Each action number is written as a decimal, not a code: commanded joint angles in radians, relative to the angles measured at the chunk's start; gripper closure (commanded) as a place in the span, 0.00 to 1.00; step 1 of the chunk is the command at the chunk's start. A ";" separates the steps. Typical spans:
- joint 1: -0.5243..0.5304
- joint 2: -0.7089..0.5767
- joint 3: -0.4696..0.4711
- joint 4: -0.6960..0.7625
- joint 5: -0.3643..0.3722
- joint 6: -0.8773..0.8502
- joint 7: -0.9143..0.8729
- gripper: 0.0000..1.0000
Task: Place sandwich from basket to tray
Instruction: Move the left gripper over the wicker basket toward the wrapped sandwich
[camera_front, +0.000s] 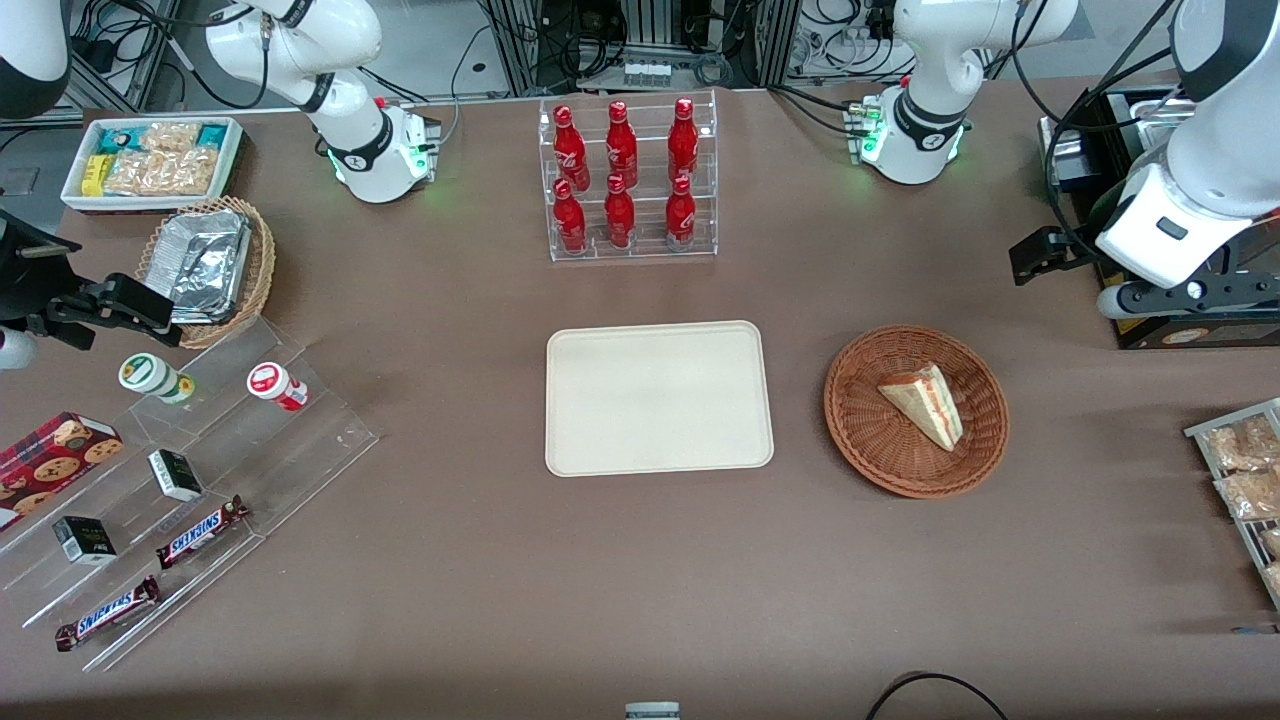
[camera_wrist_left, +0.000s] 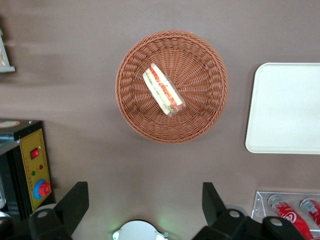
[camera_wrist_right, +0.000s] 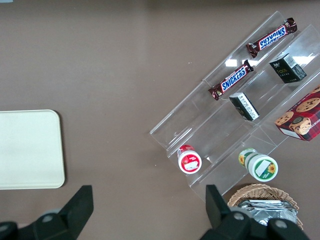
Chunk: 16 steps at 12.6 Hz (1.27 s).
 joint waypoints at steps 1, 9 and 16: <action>0.008 0.001 -0.006 0.009 -0.004 0.002 0.059 0.00; -0.003 0.048 -0.008 -0.229 0.002 0.202 0.061 0.00; -0.001 0.051 -0.008 -0.532 0.002 0.612 0.056 0.00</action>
